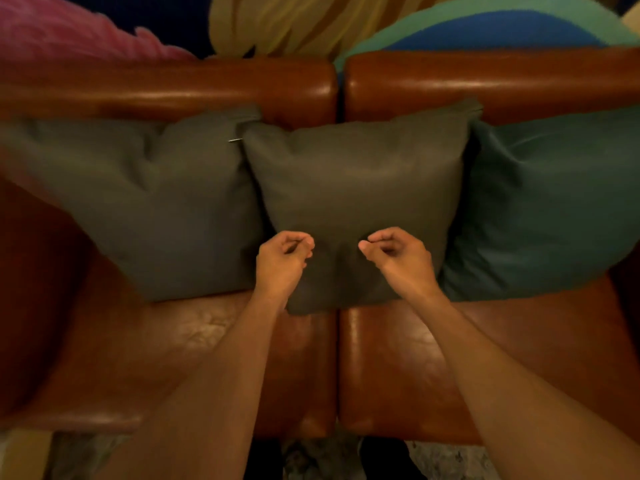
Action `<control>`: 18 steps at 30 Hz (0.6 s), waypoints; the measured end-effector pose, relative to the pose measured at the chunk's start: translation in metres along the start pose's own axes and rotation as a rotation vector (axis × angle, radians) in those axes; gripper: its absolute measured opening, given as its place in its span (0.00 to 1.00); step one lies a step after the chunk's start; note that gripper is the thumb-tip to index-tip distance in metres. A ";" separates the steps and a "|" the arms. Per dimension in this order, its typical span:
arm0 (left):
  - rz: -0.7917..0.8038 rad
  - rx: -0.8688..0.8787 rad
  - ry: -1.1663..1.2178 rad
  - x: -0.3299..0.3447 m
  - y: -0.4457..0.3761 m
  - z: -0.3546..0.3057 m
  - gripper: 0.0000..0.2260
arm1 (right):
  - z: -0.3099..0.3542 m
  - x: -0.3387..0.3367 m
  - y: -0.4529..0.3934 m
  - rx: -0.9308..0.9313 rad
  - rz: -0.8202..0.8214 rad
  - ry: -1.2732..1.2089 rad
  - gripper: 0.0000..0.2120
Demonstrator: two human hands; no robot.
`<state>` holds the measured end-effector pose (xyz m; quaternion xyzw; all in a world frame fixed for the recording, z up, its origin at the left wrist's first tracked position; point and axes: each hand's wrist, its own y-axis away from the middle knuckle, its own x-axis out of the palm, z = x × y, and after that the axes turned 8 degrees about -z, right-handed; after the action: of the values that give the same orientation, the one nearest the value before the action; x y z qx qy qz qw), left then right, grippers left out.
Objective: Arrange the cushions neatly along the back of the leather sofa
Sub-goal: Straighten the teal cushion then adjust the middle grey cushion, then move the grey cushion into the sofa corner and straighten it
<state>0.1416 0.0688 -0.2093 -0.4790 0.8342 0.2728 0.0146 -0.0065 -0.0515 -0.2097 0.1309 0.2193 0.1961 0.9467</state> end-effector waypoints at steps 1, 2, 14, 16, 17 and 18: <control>-0.027 -0.005 -0.004 -0.020 -0.008 0.002 0.09 | 0.007 0.017 0.006 -0.013 0.022 0.002 0.06; -0.056 -0.006 -0.013 -0.040 -0.016 0.004 0.08 | 0.012 0.035 0.012 -0.028 0.046 -0.001 0.06; -0.441 -0.082 -0.104 -0.234 -0.103 0.064 0.15 | 0.029 0.219 0.028 0.132 0.176 0.025 0.45; -0.457 -0.071 -0.132 -0.251 -0.119 0.069 0.24 | 0.026 0.236 0.019 0.155 0.163 0.007 0.53; -0.442 -0.059 -0.152 -0.257 -0.124 0.071 0.30 | 0.024 0.242 0.016 0.151 0.147 0.010 0.57; -0.418 -0.049 -0.166 -0.262 -0.127 0.073 0.35 | 0.023 0.247 0.013 0.142 0.127 0.012 0.61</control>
<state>0.3689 0.2603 -0.2524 -0.6176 0.7058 0.3226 0.1279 0.2048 0.0624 -0.2751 0.2099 0.2296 0.2404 0.9195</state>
